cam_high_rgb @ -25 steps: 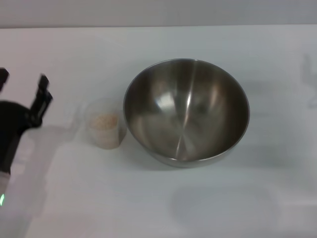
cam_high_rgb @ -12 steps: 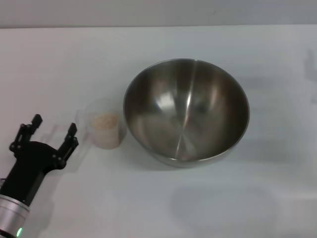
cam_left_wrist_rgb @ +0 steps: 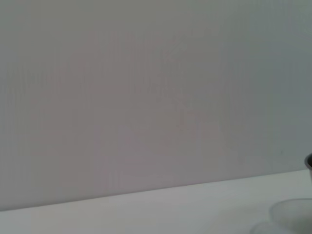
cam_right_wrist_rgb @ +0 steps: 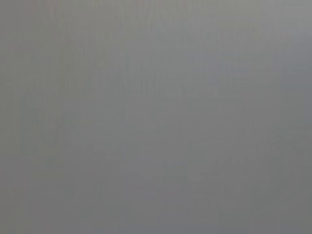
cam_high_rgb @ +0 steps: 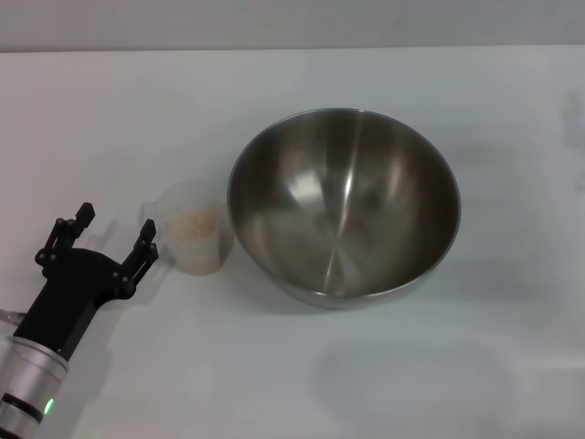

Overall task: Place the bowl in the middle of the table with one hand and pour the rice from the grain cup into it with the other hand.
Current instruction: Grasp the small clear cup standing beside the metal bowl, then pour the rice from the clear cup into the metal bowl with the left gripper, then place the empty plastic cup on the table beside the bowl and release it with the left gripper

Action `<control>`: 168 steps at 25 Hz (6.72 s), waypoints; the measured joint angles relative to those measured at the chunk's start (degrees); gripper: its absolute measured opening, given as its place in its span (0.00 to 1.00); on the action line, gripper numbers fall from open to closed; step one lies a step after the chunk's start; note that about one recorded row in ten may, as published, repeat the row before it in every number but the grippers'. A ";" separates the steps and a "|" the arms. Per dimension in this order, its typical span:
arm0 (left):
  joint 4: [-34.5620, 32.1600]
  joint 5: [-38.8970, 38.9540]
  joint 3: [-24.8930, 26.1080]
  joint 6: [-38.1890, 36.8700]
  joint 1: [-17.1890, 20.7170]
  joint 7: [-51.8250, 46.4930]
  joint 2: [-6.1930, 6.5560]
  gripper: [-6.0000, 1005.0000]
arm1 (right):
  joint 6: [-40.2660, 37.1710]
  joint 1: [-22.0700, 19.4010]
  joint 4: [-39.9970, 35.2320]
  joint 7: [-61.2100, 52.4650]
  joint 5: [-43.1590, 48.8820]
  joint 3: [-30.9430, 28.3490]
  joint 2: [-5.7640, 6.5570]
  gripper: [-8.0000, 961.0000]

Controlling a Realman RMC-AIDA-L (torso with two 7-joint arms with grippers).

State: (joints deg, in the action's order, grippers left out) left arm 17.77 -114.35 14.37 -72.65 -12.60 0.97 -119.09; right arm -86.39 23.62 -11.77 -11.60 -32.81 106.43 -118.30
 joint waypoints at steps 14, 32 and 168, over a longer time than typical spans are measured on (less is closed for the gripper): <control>-0.51 0.10 3.22 4.83 -3.40 0.00 0.00 0.72 | -0.40 -0.25 0.64 0.00 -0.31 0.00 -0.05 0.46; 0.52 0.10 7.62 6.42 -3.74 -0.62 -0.06 0.44 | -0.38 -0.20 0.61 -0.03 -0.31 0.00 -0.09 0.46; 4.36 1.95 23.34 22.30 -11.62 1.79 0.28 0.35 | 2.02 4.24 1.07 -0.61 0.12 0.48 0.35 0.50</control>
State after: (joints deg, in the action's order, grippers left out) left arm 22.13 -112.40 37.71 -50.35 -24.22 2.76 -118.81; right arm -84.37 27.86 -10.71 -12.21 -32.69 106.92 -117.95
